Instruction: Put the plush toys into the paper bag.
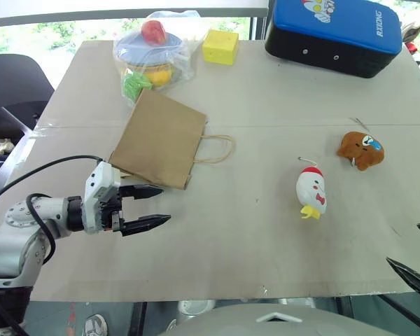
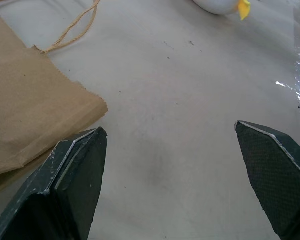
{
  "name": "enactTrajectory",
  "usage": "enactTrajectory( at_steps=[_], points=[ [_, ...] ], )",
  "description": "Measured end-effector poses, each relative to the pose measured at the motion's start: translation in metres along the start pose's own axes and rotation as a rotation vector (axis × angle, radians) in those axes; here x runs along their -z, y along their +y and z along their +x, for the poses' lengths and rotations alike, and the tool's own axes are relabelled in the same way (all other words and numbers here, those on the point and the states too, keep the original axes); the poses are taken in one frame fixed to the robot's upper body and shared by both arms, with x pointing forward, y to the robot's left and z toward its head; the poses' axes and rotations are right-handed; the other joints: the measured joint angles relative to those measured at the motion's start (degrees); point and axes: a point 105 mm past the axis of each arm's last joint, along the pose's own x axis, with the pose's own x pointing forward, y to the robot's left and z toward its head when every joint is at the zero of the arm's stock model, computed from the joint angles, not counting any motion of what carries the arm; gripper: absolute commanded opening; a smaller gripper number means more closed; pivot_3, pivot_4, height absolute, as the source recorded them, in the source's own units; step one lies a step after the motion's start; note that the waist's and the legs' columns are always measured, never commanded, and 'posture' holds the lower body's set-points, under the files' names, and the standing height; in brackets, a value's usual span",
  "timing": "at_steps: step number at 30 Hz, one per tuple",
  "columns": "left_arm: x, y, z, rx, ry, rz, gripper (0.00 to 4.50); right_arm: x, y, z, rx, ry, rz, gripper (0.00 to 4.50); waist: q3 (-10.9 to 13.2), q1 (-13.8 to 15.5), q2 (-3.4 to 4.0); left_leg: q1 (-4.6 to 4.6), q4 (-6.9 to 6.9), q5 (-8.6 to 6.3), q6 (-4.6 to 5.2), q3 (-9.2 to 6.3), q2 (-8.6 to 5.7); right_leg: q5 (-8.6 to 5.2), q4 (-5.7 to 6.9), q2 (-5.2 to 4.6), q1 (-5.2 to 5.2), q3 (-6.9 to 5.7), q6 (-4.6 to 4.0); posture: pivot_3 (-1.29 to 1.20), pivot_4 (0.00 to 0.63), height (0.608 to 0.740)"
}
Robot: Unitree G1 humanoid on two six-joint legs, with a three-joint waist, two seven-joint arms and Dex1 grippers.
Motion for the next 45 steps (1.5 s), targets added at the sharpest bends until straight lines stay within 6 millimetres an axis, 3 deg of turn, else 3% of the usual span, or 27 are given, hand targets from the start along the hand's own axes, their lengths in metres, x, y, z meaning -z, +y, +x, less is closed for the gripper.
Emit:
enactTrajectory(
  at_steps=[3,7,11,13,17,21,29,33,34,40,45],
  points=[
    [-0.002,-0.003,0.004,0.001,-0.011,-0.01,4.43,-0.002,-0.005,0.005,-0.014,-0.021,-0.017,4.43,0.0,-0.1,-0.04,0.01,0.03,0.0,0.0,0.02,0.01,0.0,-0.14,-0.02,0.05,-0.04,0.01,0.0,0.15,0.74],
    [-0.016,-0.021,0.02,0.07,-0.051,0.006,4.43,-0.014,-0.021,0.016,-0.036,-0.054,-0.085,4.43,0.0,0.0,0.0,0.03,0.14,-0.01,0.05,0.2,-0.02,0.05,-0.19,-0.33,0.11,-0.36,-0.01,0.0,0.15,0.74],
    [-0.025,-0.017,0.025,0.055,-0.086,-0.007,4.43,-0.023,-0.044,0.028,0.011,-0.11,-0.12,4.43,0.0,0.2,0.01,0.01,0.23,0.12,0.29,0.1,-0.03,0.06,-0.17,-0.25,0.24,-0.56,-0.01,0.0,0.15,0.74],
    [-0.04,-0.012,0.035,0.042,-0.139,0.016,4.43,-0.033,-0.051,0.034,0.003,-0.148,-0.127,4.43,0.0,0.2,0.11,0.02,0.3,0.14,0.33,0.08,-0.04,0.06,-0.17,-0.23,0.34,-0.59,0.0,0.0,0.15,0.74],
    [-0.068,0.003,0.059,-0.051,-0.207,0.055,4.43,-0.062,-0.035,0.042,-0.147,-0.233,-0.102,4.43,0.0,0.6,0.1,0.05,0.41,0.1,0.43,-0.02,-0.05,0.14,-0.17,-0.09,0.55,-0.66,0.11,0.0,0.15,0.74],
    [-0.072,0.017,0.08,-0.151,-0.119,0.023,4.43,-0.085,-0.019,0.042,-0.224,-0.282,-0.112,4.43,0.0,0.7,-0.05,0.05,0.43,0.09,0.45,-0.04,-0.05,0.27,-0.18,0.26,0.6,-0.62,0.37,0.0,0.15,0.74],
    [-0.071,0.028,0.126,-0.172,-0.042,0.256,4.43,-0.09,-0.007,0.046,-0.177,-0.285,-0.12,4.43,0.0,1.5,-0.11,0.06,0.51,0.08,0.47,-0.01,-0.08,0.27,-0.2,0.29,0.64,-0.58,0.39,0.0,0.15,0.74],
    [-0.066,0.046,0.145,-0.226,-0.013,0.318,3.23,-0.084,-0.003,0.049,-0.114,-0.292,-0.094,4.5,0.0,1.5,-0.15,0.04,0.51,0.08,0.48,-0.04,-0.08,0.28,-0.2,0.3,0.63,-0.6,0.38,0.0,0.15,0.74],
    [-0.061,0.05,0.148,-0.23,0.009,0.337,2.61,-0.082,0.001,0.05,-0.111,-0.288,-0.089,4.5,0.0,1.5,-0.15,0.04,0.51,0.08,0.48,-0.05,-0.08,0.28,-0.19,0.3,0.63,-0.6,0.39,0.0,0.15,0.74],
    [-0.053,0.055,0.157,-0.183,0.04,0.381,0.03,-0.077,0.009,0.049,-0.078,-0.287,-0.075,4.5,0.0,1.4,-0.15,0.04,0.54,0.07,0.49,-0.03,-0.06,0.28,-0.19,0.29,0.62,-0.6,0.39,0.0,0.15,0.74],
    [-0.062,0.055,0.153,-0.12,-0.017,0.306,0.03,-0.075,0.011,0.05,-0.054,-0.297,-0.07,4.5,0.0,1.3,-0.15,0.04,0.54,0.07,0.49,-0.04,-0.04,0.28,-0.19,0.27,0.62,-0.61,0.39,0.0,0.15,0.74]
  ],
)
